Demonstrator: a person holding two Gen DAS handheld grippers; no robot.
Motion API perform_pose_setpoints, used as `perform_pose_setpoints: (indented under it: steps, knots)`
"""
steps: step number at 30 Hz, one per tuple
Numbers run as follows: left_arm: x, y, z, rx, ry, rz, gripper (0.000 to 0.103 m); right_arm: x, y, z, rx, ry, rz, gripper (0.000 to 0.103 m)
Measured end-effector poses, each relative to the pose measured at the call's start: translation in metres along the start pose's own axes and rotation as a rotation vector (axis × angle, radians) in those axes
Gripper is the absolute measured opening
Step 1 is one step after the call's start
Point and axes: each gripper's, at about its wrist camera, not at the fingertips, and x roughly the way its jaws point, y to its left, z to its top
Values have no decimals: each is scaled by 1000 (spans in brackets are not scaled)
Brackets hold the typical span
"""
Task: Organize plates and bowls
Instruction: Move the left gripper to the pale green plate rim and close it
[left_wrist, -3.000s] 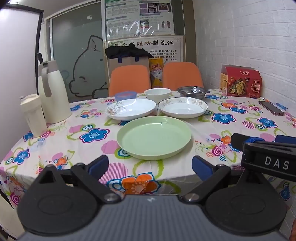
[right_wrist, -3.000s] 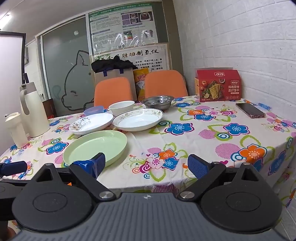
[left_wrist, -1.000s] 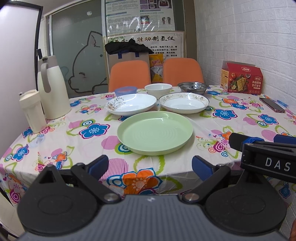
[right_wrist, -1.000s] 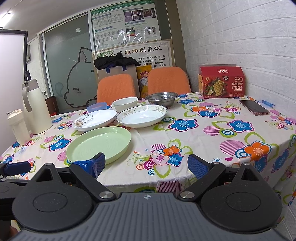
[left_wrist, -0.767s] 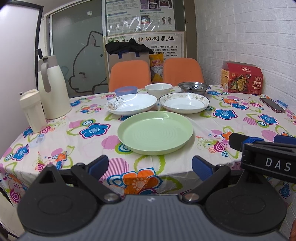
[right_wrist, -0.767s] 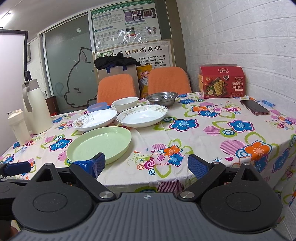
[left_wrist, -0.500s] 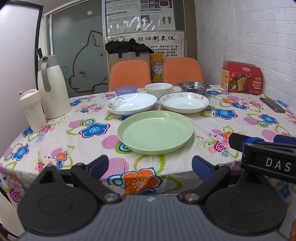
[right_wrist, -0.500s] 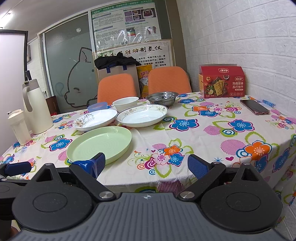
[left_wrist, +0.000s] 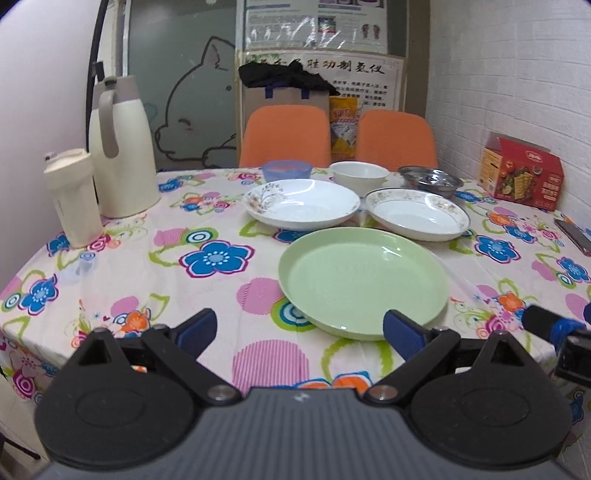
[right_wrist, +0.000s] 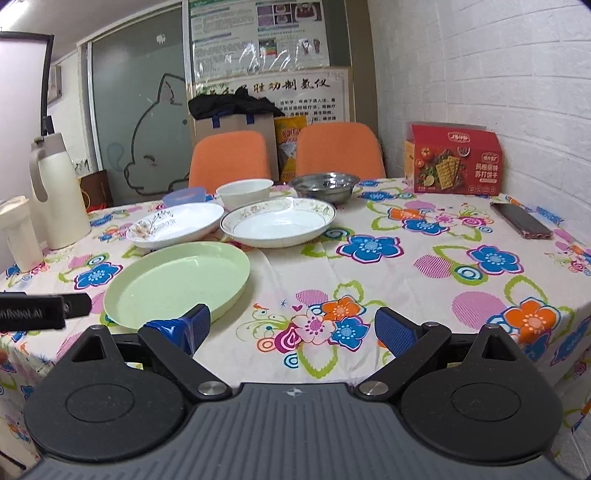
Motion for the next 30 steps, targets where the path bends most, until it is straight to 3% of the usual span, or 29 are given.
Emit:
perform_pose_setpoints:
  steps: [4, 8, 19, 23, 28, 30]
  knots:
    - [34, 25, 16, -54, 61, 41, 96, 37, 7, 6, -7, 87, 57, 83]
    - [67, 42, 29, -98, 139, 27, 96, 70, 21, 21, -39, 141, 101, 83]
    - [134, 37, 51, -83, 254, 10, 96, 129, 46, 32, -167, 258, 149, 83]
    - [147, 29, 54, -44, 271, 15, 96, 134, 48, 34, -164, 238, 171, 85]
    - [151, 18, 53, 2, 268, 46, 96, 129, 44, 18, -179, 115, 196, 86]
    - [151, 13, 54, 31, 263, 50, 96, 131, 44, 23, -183, 137, 202, 86]
